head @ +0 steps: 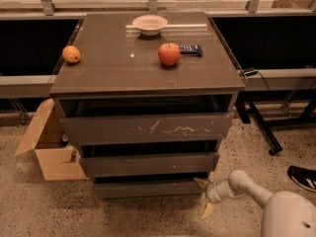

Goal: Close bottom drawer

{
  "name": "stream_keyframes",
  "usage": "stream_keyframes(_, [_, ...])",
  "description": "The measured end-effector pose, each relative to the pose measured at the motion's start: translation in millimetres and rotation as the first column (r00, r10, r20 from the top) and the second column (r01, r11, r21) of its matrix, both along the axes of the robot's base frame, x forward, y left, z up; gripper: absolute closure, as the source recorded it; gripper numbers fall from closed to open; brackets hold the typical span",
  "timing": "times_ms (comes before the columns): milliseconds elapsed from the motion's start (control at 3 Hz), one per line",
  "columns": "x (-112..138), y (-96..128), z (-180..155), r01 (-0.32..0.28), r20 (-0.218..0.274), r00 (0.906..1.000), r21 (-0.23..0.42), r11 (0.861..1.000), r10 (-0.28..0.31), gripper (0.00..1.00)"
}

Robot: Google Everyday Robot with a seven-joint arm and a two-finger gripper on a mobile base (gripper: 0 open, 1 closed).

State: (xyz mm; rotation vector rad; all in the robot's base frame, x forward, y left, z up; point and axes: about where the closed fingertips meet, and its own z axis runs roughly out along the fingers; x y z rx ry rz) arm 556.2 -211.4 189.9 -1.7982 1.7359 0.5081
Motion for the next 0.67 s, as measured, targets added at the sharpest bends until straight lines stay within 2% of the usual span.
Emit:
stream_keyframes(333, [5.4,-7.7,10.8,0.003,0.034,0.9994,0.033,0.999,-0.004,0.0])
stream_keyframes(667, [-6.5,-8.6,21.8,-0.013,0.049,0.9988,0.063,0.998,0.01,0.0])
